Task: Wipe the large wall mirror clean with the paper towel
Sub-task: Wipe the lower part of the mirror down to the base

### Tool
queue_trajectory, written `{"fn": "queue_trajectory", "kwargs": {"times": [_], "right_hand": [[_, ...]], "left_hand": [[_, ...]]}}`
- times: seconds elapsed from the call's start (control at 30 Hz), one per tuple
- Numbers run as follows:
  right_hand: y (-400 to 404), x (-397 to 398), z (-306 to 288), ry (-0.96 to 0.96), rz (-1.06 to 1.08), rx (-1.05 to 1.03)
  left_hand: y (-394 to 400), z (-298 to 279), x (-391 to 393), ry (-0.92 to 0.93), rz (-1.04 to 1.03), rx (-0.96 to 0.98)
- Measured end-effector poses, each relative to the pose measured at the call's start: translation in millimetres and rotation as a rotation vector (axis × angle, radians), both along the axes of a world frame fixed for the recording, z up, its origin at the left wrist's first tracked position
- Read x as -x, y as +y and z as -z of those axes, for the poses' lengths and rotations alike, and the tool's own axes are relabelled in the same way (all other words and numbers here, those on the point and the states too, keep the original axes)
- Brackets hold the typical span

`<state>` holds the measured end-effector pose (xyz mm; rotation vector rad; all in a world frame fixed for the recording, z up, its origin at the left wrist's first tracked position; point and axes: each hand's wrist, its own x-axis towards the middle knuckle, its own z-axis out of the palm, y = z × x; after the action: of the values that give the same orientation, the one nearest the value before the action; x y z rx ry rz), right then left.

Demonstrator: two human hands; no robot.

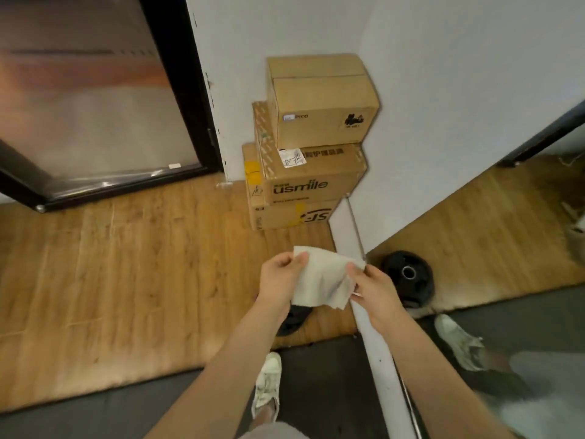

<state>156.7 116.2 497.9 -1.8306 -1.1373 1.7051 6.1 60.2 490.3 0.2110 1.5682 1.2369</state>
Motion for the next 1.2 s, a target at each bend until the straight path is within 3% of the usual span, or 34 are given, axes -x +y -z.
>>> {"fn": "queue_trajectory", "kwargs": {"times": [0.2, 0.53, 0.67, 0.83, 1.0, 1.2], "right_hand": [[38, 19, 127, -0.166, -0.104, 0.018], [55, 34, 397, -0.294, -0.301, 0.177], [49, 24, 485, -0.376, -0.406, 0.176], [56, 23, 554, -0.469, -0.496, 0.077], [65, 32, 584, -0.512, -0.539, -0.033], [67, 34, 604, -0.647, -0.660, -0.095]], "left_hand": [[24, 126, 17, 0.232, 0.096, 0.100], [16, 392, 14, 0.217, 0.203, 0.311], [3, 479, 2, 0.241, 0.129, 0.395], [10, 543, -10, 0.302, 0.127, 0.425], [24, 576, -7, 0.351, 0.087, 0.429], [25, 599, 1, 0.502, 0.317, 0.449]]}}
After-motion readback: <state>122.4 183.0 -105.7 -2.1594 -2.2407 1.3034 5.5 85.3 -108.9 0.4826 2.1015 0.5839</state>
